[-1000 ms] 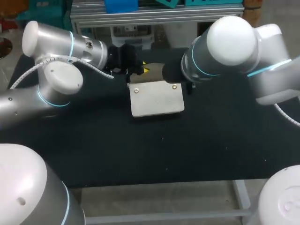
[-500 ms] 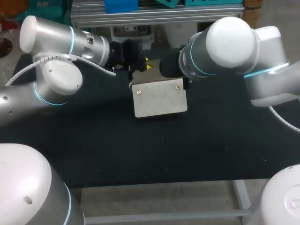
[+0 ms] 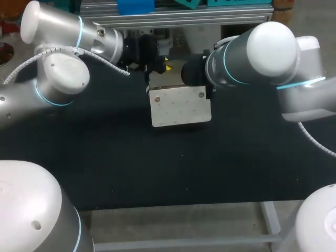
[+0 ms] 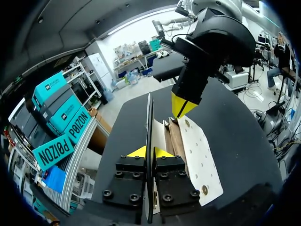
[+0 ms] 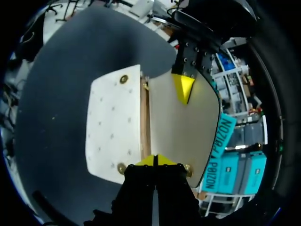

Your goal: Pick up the bag, open it, inspect its contents, close it, and place it on the opposite side

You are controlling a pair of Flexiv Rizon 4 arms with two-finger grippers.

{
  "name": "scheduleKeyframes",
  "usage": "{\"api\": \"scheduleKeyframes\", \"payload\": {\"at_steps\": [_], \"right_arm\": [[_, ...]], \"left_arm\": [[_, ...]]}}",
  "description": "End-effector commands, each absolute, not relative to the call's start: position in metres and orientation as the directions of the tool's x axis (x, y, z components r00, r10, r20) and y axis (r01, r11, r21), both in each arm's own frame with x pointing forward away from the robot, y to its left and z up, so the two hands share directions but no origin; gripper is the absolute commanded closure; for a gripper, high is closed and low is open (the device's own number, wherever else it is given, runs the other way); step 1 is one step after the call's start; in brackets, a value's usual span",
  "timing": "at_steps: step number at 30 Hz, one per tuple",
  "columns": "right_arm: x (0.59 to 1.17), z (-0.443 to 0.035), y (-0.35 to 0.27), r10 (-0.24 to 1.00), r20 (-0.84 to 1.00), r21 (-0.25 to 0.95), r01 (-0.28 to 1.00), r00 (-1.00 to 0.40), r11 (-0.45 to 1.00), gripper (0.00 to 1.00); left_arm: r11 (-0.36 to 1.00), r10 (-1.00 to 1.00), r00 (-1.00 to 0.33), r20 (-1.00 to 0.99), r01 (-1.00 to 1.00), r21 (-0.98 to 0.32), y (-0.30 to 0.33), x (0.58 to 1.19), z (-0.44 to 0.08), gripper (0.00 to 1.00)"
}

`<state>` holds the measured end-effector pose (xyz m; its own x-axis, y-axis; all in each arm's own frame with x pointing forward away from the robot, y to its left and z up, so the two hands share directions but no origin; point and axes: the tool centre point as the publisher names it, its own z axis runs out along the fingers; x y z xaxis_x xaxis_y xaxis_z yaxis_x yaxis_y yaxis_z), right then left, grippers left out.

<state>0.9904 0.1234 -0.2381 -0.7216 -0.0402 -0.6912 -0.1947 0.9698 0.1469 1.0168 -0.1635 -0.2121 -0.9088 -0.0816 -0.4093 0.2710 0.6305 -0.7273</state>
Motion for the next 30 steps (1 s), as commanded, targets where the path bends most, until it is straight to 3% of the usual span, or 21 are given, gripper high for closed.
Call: {"api": "scheduleKeyframes", "payload": {"at_steps": [1,30], "right_arm": [[1.006,-0.250,0.130,-0.037,-0.684,0.159,-0.199,-0.728,0.967,1.00],[0.983,-0.297,0.133,-0.103,-0.607,0.138,-0.232,-0.788,0.963,1.00]], "left_arm": [[0.624,-0.084,-0.910,-0.407,0.270,-0.733,-0.162,1.014,-0.210,1.00],[0.597,-0.128,-0.906,-0.404,0.255,-0.761,-0.160,1.015,-0.204,1.00]]}}
